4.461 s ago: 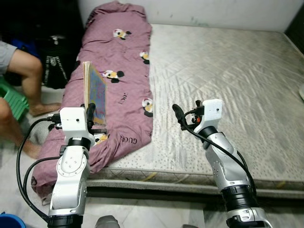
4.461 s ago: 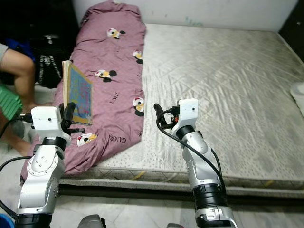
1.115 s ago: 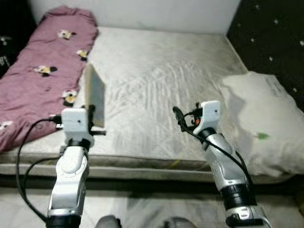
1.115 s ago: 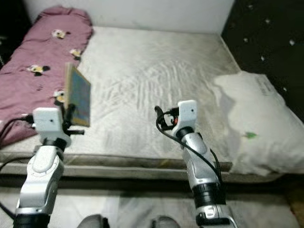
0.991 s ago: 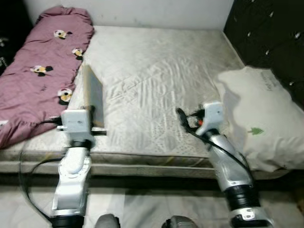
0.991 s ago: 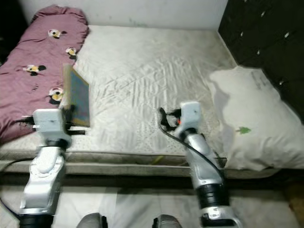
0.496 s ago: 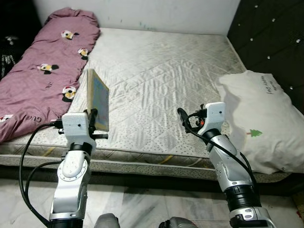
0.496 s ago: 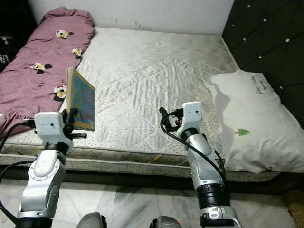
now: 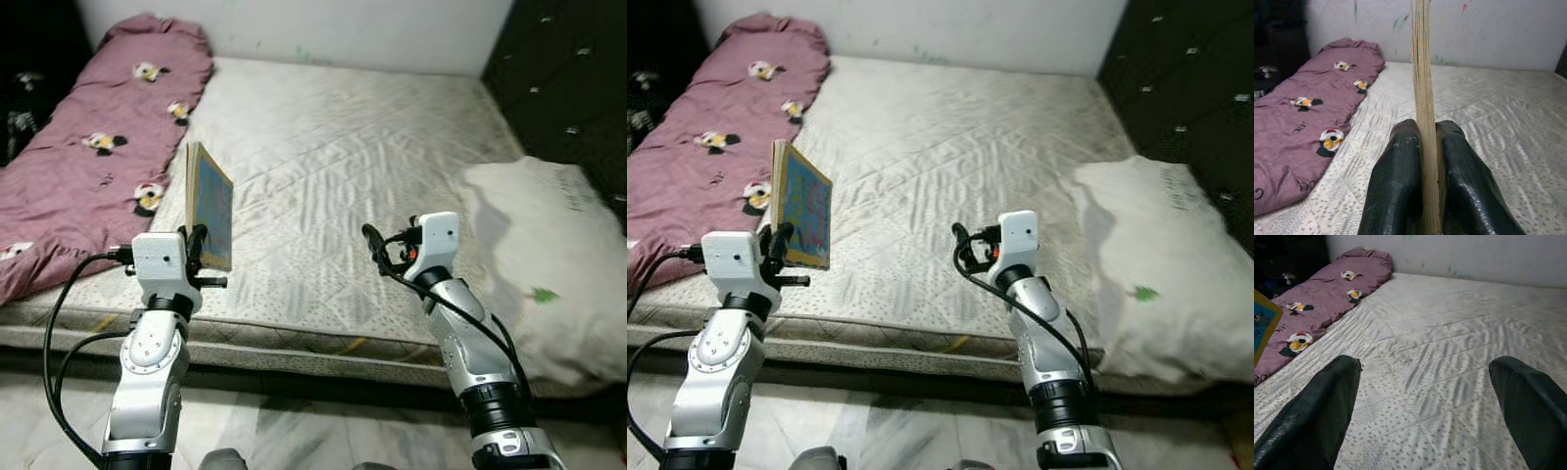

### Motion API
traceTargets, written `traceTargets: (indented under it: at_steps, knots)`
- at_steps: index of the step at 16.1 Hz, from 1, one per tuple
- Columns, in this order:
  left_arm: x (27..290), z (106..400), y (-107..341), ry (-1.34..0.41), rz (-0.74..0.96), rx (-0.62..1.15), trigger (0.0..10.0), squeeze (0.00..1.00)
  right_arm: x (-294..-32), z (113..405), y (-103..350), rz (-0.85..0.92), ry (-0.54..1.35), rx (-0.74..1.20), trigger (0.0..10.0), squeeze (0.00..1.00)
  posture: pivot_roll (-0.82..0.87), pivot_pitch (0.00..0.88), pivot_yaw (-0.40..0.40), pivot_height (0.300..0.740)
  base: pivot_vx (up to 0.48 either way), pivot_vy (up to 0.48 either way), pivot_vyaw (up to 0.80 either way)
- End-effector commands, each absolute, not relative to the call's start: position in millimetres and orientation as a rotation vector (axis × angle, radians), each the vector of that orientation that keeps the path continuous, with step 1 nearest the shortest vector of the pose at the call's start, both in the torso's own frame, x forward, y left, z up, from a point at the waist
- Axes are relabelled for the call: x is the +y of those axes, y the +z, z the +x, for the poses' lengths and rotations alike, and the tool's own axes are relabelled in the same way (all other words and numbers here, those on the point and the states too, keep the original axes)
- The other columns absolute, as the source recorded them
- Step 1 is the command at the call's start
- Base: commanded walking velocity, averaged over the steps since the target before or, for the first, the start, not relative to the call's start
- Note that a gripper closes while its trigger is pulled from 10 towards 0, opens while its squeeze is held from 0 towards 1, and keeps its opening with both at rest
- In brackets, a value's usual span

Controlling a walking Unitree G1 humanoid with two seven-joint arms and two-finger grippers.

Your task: Clean up the room

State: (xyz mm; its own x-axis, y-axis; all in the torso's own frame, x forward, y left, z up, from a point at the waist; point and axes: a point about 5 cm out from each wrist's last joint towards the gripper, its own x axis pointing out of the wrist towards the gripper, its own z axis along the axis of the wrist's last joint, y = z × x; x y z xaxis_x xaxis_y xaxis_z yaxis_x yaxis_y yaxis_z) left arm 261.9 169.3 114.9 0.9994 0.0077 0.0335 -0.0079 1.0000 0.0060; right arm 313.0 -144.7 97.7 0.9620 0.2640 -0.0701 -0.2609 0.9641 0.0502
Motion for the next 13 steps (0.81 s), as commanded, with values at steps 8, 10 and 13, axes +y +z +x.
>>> traceTargets:
  at_steps: [8, 10, 13]
  knots:
    - [168.8, 265.2, 127.5, -0.002, 0.01, -0.092, 10.0, 0.0, -149.0, 314.7, 99.7, 0.022, 0.249, 0.066, 10.0, 0.0, -0.04, 0.027, -0.018, 0.74, 0.335, 0.0, 0.0]
    - [168.0, 265.9, 121.6, 0.042, 0.022, -0.045, 10.0, 0.0, -148.8, 314.5, 98.7, 0.012, 0.249, 0.067, 10.0, 0.0, -0.04, 0.024, -0.016, 0.74, 0.0, 0.0, 0.0]
    - [174.4, 258.4, 104.1, 0.083, -0.011, 0.04, 10.0, 0.0, -149.2, 313.7, 93.7, 0.013, 0.241, 0.086, 10.0, 0.0, -0.04, 0.016, -0.003, 0.74, 0.0, 0.0, -0.49]
